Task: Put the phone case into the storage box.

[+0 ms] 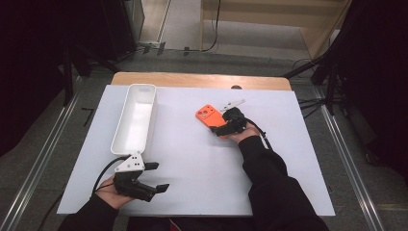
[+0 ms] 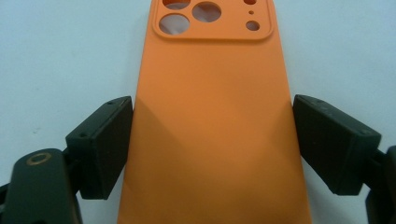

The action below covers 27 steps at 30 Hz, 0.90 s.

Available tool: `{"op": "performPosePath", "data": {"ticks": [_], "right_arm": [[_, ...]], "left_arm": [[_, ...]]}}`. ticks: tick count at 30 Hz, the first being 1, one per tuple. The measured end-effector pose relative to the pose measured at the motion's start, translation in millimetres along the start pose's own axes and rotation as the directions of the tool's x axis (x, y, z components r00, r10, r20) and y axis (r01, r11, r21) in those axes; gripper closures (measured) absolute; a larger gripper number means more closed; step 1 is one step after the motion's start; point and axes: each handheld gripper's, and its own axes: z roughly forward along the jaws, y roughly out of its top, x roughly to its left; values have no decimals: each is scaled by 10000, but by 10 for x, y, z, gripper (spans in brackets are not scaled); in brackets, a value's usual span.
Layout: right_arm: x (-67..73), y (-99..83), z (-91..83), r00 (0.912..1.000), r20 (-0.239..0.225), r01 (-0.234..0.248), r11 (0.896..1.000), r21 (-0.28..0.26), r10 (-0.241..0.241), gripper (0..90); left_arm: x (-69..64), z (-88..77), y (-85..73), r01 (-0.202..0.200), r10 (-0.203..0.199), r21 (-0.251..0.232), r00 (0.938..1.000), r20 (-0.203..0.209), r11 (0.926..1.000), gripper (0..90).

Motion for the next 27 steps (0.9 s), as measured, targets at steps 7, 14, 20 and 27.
{"op": "performPosePath", "data": {"ticks": [7,14,20,27], "right_arm": [[-51,-1,-42,9989,-247,-409,9992,-39,408,147],[-80,27,-166,9940,-647,-912,9951,-383,886,147],[-96,45,-290,9863,-1032,-1352,9890,-605,1286,146],[-98,32,-424,9781,-1156,-1813,9812,-657,1730,146]], "left_arm": [[-1,5,5,0,0,1,10000,26,10000,159],[-3,20,17,28,-28,46,10000,48,10000,159],[-19,33,43,51,-52,89,9999,93,9999,160],[-26,58,77,249,-250,104,9996,94,9996,159]]}}
